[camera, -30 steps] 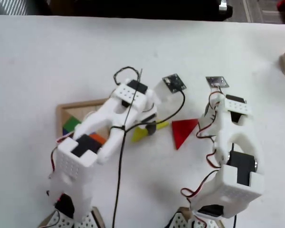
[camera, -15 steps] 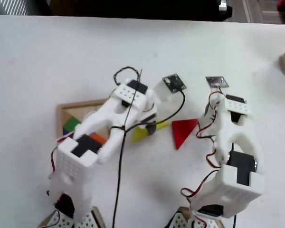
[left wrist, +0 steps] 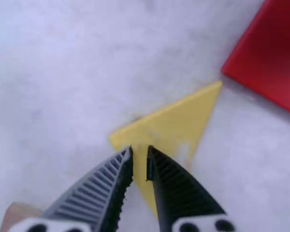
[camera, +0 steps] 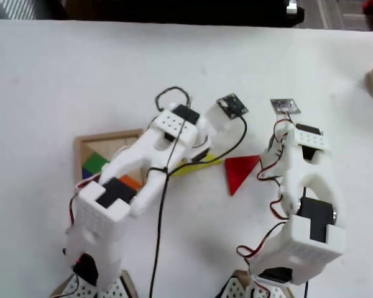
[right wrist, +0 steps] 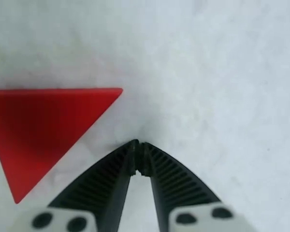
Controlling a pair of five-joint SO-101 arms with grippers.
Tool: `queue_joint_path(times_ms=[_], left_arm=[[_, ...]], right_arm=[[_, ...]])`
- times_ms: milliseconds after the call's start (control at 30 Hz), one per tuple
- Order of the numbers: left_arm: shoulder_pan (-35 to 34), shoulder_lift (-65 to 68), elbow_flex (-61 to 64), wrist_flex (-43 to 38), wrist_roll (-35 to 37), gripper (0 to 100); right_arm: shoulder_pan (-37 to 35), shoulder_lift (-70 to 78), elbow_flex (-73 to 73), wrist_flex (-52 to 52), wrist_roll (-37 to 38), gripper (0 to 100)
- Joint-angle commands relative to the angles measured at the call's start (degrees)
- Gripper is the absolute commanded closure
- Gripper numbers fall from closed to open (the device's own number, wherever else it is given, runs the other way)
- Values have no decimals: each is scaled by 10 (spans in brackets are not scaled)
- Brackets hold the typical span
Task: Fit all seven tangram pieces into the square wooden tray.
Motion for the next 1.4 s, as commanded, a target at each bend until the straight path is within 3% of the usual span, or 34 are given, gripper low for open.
queue_joint_path(times_ms=[0,267,333,467,533,700,1000,1133,1367], left_arm=[[3,-1,-2,7,8,913],[0,-18,-12,7,4,899],[-3,-27,-13,5,4,831],[-26,-33,-13,7,4,576],[-27,-30,-13,7,-3,535],[-9,-28,-4,3,-149,603],[-19,-27,-40,-11,-171,630],[-18,-25,-36,-13,-235,630],[-41,35,-62,-40,-272,630]], right_arm=[[6,-24,-9,-10,-5,981],[6,-24,-9,-10,-4,981],[6,-24,-9,-10,-4,981],[0,-24,-8,-10,-4,981],[0,-24,-8,-10,-4,981],[0,-24,-8,-10,-4,981],[0,-24,-7,-10,-4,981],[0,-24,-7,-10,-4,981],[0,-24,-7,-10,-4,981]])
